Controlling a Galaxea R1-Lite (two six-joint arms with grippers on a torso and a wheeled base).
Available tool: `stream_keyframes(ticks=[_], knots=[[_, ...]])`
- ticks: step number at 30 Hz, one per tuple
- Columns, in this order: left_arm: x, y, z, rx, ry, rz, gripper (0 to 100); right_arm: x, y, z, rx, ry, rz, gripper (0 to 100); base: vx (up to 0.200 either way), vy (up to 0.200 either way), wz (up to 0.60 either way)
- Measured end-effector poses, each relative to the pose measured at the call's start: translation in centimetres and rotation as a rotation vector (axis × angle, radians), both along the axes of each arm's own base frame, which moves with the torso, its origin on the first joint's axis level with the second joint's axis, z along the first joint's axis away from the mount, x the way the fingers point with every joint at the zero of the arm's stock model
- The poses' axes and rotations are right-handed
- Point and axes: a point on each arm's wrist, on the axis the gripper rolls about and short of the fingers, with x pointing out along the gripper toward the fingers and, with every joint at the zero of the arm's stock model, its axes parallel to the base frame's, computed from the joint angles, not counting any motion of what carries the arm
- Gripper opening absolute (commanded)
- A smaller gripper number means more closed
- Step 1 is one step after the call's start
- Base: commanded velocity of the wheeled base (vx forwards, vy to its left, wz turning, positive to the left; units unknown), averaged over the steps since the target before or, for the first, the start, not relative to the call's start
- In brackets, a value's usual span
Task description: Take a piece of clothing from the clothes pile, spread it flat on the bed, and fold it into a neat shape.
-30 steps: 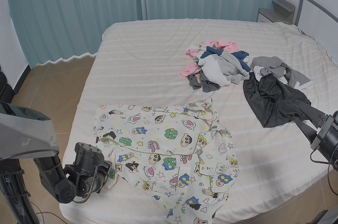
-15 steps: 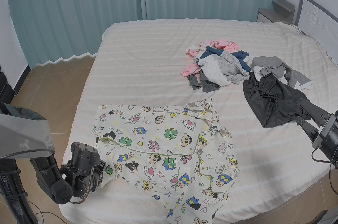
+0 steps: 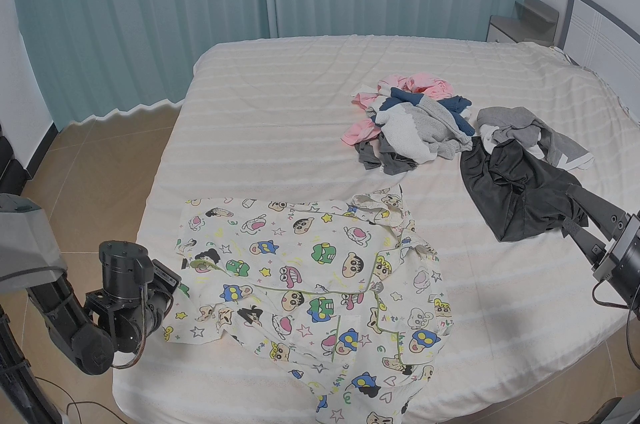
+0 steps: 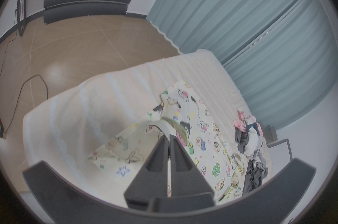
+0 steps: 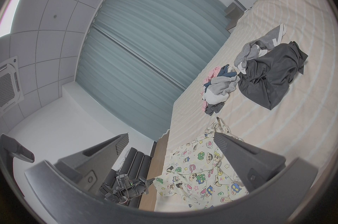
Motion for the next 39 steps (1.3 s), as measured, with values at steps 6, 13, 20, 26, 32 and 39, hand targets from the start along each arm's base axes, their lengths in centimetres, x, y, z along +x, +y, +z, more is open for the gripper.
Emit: stream_keyframes(ticks=[6,13,20,26,32,39], knots=[[1.0,1.5,0.7,0.057,-0.049,0.001,0,-0.1,0.0,0.0,0.001,-0.003,0.001,100,0.0,0.0,0.0],[2.6,2.7,0.8,0.092,-0.062,-0.008,0,-0.1,0.0,0.0,0.0,-0.001,0.001,100,0.0,0.0,0.0],[4.5,4.3,0.4,0.121,-0.072,0.034,0,-0.1,0.0,0.0,0.0,0.0,0.001,100,0.0,0.0,0.0],[5.9,5.5,-0.1,0.161,-0.064,0.009,0,-0.1,0.0,0.0,0.0,0.002,0.0,100,0.0,0.0,0.0],[6.7,5.9,-0.6,0.15,-0.063,-0.012,0,0.0,0.0,-0.1,-0.001,0.005,-0.001,100,0.0,0.0,0.0],[7.4,6.0,-1.2,0.153,-0.055,-0.041,100,0.0,0.0,-0.1,-0.002,0.008,-0.001,100,0.0,0.0,0.0]])
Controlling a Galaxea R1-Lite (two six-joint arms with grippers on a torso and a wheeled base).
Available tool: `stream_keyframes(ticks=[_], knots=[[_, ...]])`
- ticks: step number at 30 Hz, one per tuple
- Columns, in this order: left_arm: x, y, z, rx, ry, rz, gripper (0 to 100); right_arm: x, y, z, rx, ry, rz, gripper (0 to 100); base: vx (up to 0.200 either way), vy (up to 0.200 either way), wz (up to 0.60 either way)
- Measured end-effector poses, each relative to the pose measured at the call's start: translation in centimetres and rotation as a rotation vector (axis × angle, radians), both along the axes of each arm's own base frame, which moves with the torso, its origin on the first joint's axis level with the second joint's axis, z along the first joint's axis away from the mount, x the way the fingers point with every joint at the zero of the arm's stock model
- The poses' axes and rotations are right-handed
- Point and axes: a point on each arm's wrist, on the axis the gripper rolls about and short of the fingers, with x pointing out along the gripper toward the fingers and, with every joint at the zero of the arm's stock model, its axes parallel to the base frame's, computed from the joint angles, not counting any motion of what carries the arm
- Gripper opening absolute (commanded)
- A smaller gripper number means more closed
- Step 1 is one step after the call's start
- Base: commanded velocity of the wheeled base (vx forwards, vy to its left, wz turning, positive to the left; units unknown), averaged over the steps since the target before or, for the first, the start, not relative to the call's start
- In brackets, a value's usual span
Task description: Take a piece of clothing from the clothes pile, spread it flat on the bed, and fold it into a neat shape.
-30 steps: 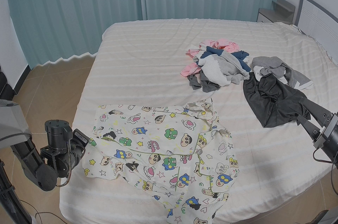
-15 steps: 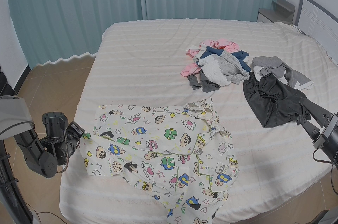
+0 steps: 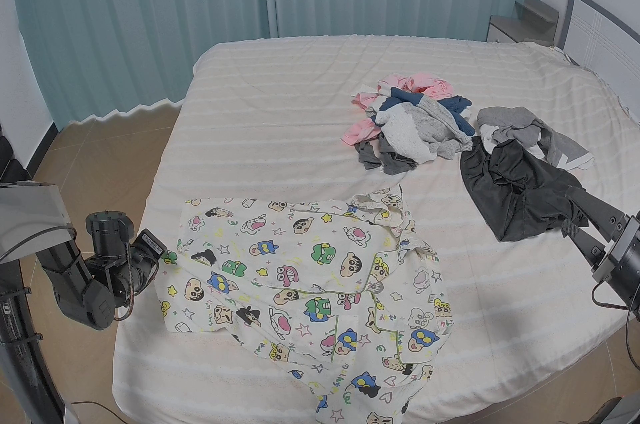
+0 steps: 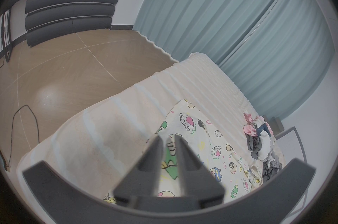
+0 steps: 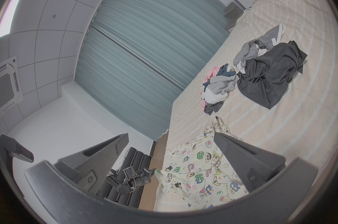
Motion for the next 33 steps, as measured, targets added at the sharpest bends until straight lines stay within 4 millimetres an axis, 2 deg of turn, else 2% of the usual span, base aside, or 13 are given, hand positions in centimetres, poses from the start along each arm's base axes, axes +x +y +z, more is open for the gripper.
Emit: stream_keyframes(ticks=[5,9,16,22,29,33], knots=[[0.5,0.3,0.1,-0.002,-0.014,0.006,100,0.0,0.0,0.0,0.0,0.0,0.0,100,0.0,0.0,0.0],[0.8,1.4,0.4,0.004,-0.033,0.038,100,0.0,0.0,0.0,0.0,0.0,0.0,100,0.0,0.0,0.0],[-0.3,3.2,1.3,-0.011,-0.039,0.008,100,0.0,0.0,0.0,0.0,0.0,0.0,100,0.0,0.0,0.0],[-3.6,3.4,1.1,-0.007,0.031,-0.155,100,0.0,0.0,0.0,0.0,-0.001,0.001,100,0.0,0.0,0.0],[-9.0,3.6,-0.6,0.05,0.172,-0.428,100,-0.1,0.0,0.0,0.001,-0.003,0.001,100,0.0,0.0,0.0],[-11.2,3.9,-1.5,0.104,0.211,-0.566,100,-0.1,0.0,0.0,0.001,-0.002,0.001,100,0.0,0.0,0.0]])
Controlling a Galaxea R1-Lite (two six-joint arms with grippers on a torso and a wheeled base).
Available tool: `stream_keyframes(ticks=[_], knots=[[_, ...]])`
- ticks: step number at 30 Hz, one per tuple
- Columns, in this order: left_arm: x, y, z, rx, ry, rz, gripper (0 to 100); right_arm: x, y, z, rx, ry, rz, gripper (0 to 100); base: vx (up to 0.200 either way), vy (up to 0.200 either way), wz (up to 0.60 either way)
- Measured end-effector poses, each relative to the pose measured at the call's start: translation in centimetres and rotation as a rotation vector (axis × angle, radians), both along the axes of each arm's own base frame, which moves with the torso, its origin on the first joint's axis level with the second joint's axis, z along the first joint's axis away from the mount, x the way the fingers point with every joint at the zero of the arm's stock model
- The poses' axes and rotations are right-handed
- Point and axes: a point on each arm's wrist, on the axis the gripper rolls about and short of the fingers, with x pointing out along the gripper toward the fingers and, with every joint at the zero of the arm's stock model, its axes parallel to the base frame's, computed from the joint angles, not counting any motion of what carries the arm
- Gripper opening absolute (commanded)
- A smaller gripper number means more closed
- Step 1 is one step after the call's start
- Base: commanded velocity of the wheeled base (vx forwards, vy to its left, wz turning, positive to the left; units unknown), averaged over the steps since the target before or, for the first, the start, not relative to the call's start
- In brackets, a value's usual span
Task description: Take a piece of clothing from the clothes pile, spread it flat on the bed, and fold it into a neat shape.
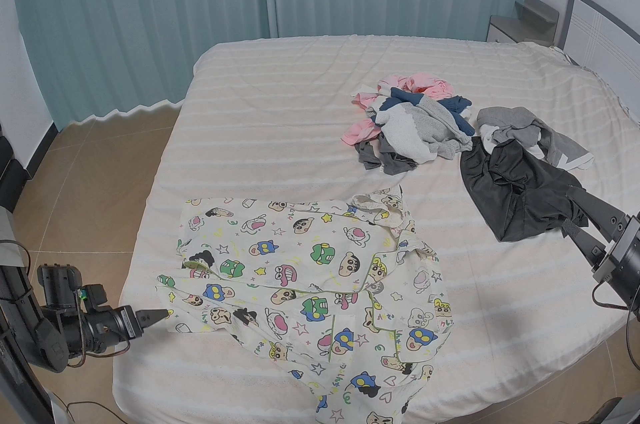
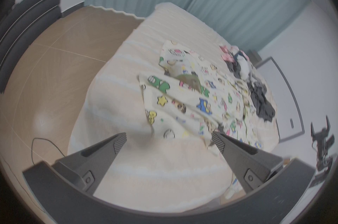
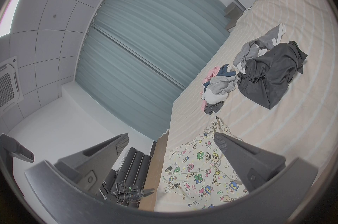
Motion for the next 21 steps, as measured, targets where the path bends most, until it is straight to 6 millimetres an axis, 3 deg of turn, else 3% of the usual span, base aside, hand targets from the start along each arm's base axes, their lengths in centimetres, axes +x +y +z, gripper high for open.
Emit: stream_keyframes(ticks=[9,21], knots=[[-1.4,0.4,-1.9,-0.022,0.081,-0.077,100,0.0,0.0,-0.1,-0.001,0.002,0.0,100,0.0,0.0,0.0],[1.9,-0.4,-2.5,-0.103,0.05,0.017,100,0.0,0.0,-0.1,-0.001,0.002,-0.001,100,0.0,0.0,0.0]])
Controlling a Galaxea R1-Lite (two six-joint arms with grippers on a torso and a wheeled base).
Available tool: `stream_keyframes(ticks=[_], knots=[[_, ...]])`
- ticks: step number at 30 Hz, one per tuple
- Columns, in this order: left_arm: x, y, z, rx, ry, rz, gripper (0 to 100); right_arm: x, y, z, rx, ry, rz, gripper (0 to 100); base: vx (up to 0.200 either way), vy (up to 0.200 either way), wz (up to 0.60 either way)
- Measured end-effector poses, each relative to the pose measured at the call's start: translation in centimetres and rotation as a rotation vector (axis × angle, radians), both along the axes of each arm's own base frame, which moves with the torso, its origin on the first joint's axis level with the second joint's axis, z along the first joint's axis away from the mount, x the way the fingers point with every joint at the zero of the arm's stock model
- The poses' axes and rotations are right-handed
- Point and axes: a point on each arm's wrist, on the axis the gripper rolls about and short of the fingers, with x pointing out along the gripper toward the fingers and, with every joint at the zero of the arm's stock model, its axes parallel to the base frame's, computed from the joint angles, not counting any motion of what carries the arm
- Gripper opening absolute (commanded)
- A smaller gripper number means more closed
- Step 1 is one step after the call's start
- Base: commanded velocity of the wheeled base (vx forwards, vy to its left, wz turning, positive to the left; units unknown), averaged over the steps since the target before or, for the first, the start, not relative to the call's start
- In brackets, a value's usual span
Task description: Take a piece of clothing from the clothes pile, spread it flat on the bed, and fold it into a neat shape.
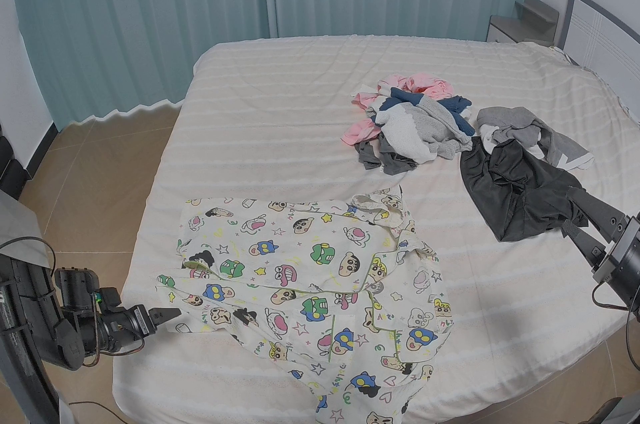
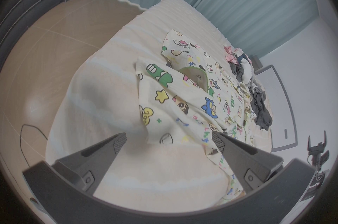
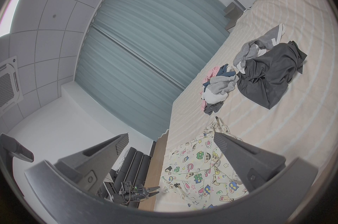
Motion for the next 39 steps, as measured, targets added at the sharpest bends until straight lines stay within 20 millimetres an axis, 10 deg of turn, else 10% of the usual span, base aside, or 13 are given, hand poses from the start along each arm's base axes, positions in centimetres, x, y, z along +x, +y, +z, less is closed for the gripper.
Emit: stream_keyframes(ticks=[33,34,39], knots=[[1.9,-1.3,-3.3,0.049,-0.057,-0.033,100,0.0,0.0,0.0,-0.001,-0.001,-0.001,100,0.0,0.0,0.0],[1.8,-1.3,-3.4,0.05,-0.055,-0.037,0,0.0,0.0,0.0,0.0,-0.002,0.0,100,0.0,0.0,0.0],[1.7,-1.4,-3.7,0.057,-0.045,-0.05,0,0.0,0.0,0.0,0.0,-0.002,0.0,100,0.0,0.0,0.0]])
